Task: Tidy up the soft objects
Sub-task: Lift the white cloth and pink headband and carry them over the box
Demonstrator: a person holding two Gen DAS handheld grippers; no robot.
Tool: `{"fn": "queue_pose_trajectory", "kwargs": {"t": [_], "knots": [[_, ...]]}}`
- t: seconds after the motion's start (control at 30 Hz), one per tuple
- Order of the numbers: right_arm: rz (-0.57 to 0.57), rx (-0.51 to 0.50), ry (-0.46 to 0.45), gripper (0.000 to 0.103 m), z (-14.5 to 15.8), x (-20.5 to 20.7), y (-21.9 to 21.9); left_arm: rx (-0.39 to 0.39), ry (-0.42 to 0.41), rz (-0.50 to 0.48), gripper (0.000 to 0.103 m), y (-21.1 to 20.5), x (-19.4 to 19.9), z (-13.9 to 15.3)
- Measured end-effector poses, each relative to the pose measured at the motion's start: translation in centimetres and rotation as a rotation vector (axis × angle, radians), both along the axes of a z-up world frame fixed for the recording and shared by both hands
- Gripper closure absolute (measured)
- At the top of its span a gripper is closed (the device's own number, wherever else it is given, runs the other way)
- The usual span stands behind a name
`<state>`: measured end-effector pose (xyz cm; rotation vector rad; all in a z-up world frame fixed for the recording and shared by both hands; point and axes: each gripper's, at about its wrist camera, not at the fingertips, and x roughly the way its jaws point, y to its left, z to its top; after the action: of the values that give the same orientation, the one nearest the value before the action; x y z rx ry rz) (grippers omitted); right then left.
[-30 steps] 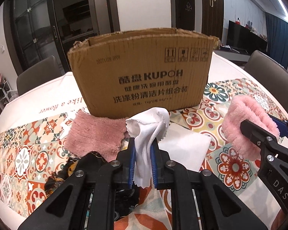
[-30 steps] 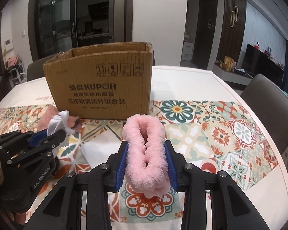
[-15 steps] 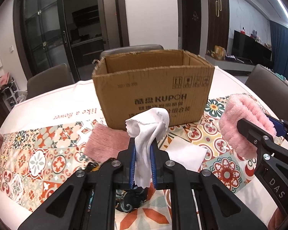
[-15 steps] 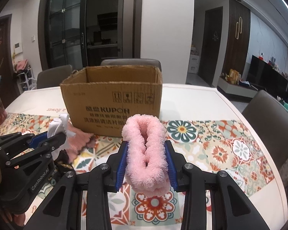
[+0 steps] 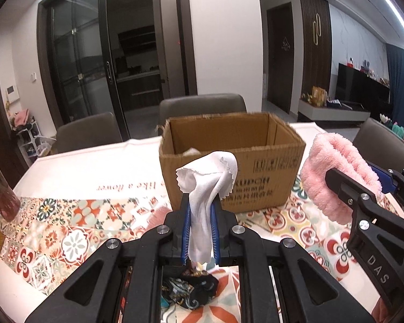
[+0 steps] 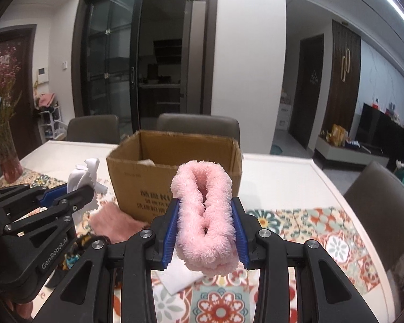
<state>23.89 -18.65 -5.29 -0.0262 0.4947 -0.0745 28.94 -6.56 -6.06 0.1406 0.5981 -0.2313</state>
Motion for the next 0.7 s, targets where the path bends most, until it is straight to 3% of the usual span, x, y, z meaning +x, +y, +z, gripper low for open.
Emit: {"fn": "queue_pose_trajectory", "kwargs": {"t": [0.37, 0.7], "knots": [[0.038, -0.023, -0.097, 0.065, 2.9, 2.3, 0.5, -0.019, -0.086, 0.014, 0.088, 0.3, 1.7, 3.4], [0.052, -0.057, -0.152, 0.065, 4.1, 5.0, 0.8, -0.012, -0.126, 0.012, 0.088, -0.3, 4.6, 4.7]]}}
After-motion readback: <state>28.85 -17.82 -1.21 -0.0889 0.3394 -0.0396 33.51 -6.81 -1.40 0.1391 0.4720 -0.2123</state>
